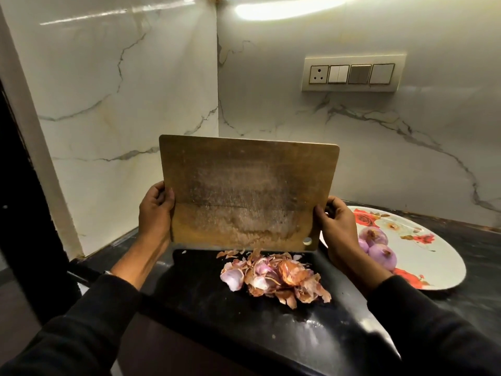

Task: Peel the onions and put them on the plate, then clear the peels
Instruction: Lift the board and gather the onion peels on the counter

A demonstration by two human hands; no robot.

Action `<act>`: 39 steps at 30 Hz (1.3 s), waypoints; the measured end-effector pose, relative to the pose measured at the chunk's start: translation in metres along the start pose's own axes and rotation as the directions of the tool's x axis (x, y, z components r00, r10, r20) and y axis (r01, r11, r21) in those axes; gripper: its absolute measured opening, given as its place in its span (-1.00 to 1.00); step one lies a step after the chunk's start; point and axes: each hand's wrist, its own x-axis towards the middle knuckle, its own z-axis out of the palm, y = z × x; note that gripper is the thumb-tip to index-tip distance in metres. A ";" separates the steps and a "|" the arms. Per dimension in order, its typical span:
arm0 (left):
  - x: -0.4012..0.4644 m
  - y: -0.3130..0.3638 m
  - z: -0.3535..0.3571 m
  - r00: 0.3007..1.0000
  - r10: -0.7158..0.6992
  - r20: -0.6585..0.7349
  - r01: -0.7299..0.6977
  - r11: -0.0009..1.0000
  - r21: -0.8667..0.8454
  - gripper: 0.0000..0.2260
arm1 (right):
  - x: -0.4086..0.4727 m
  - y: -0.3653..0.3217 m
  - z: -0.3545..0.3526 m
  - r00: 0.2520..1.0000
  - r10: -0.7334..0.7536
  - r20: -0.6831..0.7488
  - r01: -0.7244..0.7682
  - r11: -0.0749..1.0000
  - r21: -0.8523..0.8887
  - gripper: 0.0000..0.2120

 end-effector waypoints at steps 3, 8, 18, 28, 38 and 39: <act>-0.001 -0.003 -0.005 1.000 -0.024 0.018 0.024 1.000 -0.010 -0.76 | 0.002 0.001 0.001 0.999 -0.004 0.039 0.004 1.000 -0.017 -0.83; 0.001 -0.001 -0.011 0.999 0.001 0.038 -0.001 1.000 -0.010 -0.78 | 0.006 0.004 0.000 0.997 -0.059 0.039 0.060 0.998 -0.007 -0.84; 0.005 0.006 -0.013 0.999 0.011 0.049 -0.009 0.999 -0.031 -0.78 | 0.012 0.010 0.003 0.994 -0.097 0.042 0.096 0.995 0.040 -0.82; -0.001 -0.004 -0.037 0.987 -0.045 0.156 0.016 0.983 0.184 -0.79 | 0.017 0.024 -0.005 0.993 -0.031 0.114 0.029 0.999 0.020 -0.84; 0.004 0.000 -0.031 0.987 -0.009 0.162 -0.031 0.970 0.243 -0.80 | 0.028 0.018 -0.003 0.993 -0.095 0.072 0.102 0.989 -0.106 -0.85; 0.003 -0.002 -0.031 0.987 -0.020 0.161 -0.020 0.969 0.245 -0.81 | 0.027 0.022 -0.003 0.993 -0.087 0.080 0.096 0.988 -0.119 -0.85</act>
